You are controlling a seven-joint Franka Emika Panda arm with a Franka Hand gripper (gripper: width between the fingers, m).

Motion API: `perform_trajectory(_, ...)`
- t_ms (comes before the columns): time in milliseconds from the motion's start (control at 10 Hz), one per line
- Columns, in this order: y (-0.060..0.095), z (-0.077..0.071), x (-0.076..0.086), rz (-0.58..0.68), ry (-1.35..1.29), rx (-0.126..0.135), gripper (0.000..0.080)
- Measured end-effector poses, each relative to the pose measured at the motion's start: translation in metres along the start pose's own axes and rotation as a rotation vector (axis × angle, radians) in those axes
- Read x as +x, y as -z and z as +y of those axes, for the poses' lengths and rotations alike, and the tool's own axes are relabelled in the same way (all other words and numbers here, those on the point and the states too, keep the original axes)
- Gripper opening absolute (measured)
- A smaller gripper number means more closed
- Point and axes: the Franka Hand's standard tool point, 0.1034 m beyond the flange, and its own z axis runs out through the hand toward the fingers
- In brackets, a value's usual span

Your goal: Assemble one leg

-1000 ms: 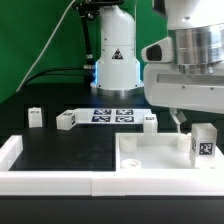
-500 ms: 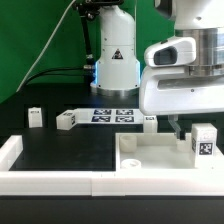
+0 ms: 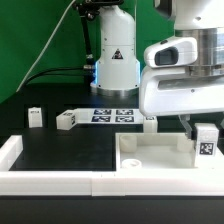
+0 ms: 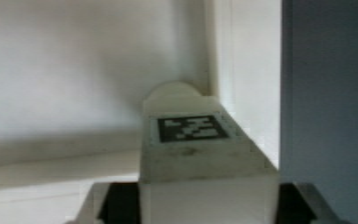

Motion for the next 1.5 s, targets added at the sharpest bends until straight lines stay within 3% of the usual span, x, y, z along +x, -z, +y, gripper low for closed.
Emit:
perform_trajectory(400, 0.0001, 0.0015, 0.0003, 0.0, -0.072, 0.002, 0.0296)
perform_trajectory(1000, -0.0005, 0.0033, -0.0028, -0.03, -1.033, 0.042, 0.0294)
perform_trajectory(1400, -0.0009, 0.0013, -0.0029, -0.033, -1.235, 0.041, 0.0294)
perform_trajectory(1500, -0.001, 0.0011, -0.003, -0.032, -1.204, 0.041, 0.0393)
